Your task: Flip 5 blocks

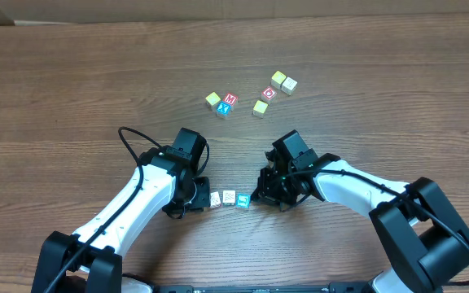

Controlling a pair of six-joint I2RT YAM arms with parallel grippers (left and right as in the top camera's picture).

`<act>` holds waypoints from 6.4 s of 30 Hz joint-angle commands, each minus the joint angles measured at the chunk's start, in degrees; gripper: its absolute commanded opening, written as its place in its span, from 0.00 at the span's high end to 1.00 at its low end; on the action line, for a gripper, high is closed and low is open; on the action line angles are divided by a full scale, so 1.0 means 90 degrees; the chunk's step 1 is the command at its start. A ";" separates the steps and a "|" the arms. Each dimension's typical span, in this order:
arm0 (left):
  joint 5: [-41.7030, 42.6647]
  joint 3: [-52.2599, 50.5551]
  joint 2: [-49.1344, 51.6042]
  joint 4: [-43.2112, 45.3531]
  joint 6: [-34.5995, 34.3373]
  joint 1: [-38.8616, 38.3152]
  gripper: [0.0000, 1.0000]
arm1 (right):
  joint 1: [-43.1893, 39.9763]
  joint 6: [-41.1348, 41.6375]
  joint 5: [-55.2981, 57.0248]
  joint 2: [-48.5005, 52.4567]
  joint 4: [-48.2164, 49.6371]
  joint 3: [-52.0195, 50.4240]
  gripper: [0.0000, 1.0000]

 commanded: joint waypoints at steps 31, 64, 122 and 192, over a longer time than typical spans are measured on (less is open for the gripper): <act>0.0321 -0.0109 0.0811 0.0600 0.0554 -0.0007 0.96 | -0.0002 0.0216 -0.0073 0.0095 0.0015 0.0010 0.96; 0.0437 -0.0107 0.1086 0.1479 0.0748 -0.0007 0.96 | -0.0039 0.0104 -0.0168 0.0095 -0.0039 0.0012 0.96; -0.0114 -0.0107 0.1086 0.1389 0.0918 0.0046 0.85 | 0.0690 0.0602 0.0036 -0.0221 -0.0780 0.0117 0.96; 0.0051 -0.0107 0.1086 0.1358 0.0913 0.0046 0.85 | 0.0901 0.0527 0.0002 -0.0228 -0.0546 0.0119 0.96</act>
